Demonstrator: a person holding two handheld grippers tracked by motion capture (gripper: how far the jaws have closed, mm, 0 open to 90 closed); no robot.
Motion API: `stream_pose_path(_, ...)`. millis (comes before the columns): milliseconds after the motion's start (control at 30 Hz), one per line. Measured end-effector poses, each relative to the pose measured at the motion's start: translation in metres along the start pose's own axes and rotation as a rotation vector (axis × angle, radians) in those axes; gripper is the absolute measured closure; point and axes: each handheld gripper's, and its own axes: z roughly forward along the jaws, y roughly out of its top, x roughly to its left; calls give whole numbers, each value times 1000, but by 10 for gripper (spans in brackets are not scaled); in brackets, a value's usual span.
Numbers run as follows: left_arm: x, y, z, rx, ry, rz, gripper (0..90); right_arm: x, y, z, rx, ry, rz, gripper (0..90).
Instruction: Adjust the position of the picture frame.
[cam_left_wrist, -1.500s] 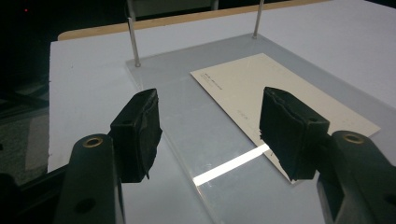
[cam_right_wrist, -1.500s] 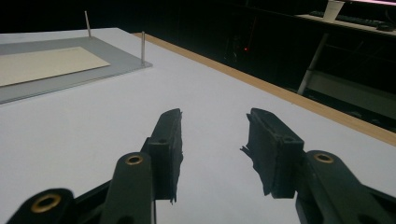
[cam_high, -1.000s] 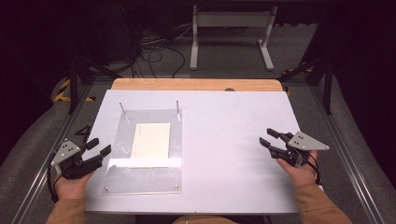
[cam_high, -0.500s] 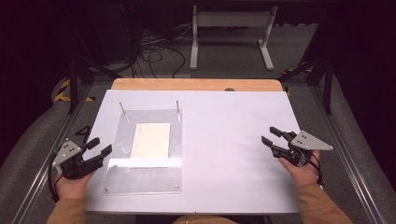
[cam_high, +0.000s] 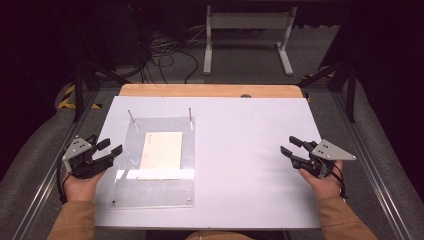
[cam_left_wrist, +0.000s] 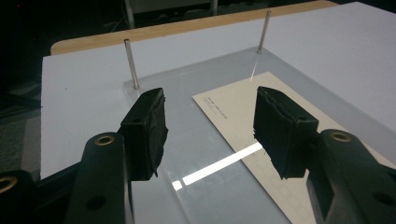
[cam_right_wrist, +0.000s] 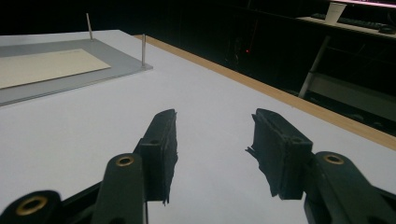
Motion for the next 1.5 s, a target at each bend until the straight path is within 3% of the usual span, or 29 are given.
stream_pose_path(133, 9, 1, 4, -12, -5, -34, 440, -3, -1, 0, 6, -6, -2, 497)
stream_pose_path(300, 15, 2, 10, 7, 10, -40, 443, -6, -4, -1, 13, -12, 6, 497)
stream_pose_path(467, 23, 3, 28, 146, 28, -81, 527, -7, -6, -2, 18, -9, 13, 498)
stream_pose_path(500, 23, 3, 28, 146, 28, -81, 546, -7, -6, -2, 17, -8, 11, 498)
stream_pose_path(533, 26, 1, 37, 200, 18, -101, 564, -7, -6, -2, 19, -5, 8, 498)
stream_pose_path(600, 31, -2, 45, 246, 14, -133, 600, -6, -7, -2, 24, -2, 8, 498)
stream_pose_path(700, 37, -7, 53, 287, 6, -169, 641, -5, -7, -3, 26, 1, 7, 498)
stream_pose_path(833, 42, -11, 59, 326, 5, -185, 697, -4, -9, -3, 33, 5, 8, 498)
stream_pose_path(933, 45, -15, 64, 368, 8, -186, 878, -3, -10, -4, 40, 5, 12, 498)
stream_pose_path(1000, 48, -17, 66, 396, 1, -198, 893, -3, -10, -5, 42, 3, 11, 496)
stream_pose_path(1300, 53, -18, 68, 403, -31, -242, 896, -2, -12, -6, 45, 7, 17, 486)
stream_pose_path(1367, 54, -20, 68, 391, -44, -269, 897, -1, -12, -5, 49, 10, 16, 483)
stream_pose_path(1500, 51, -22, 69, 382, -60, -275, 898, -1, -11, -3, 51, 11, 15, 481)
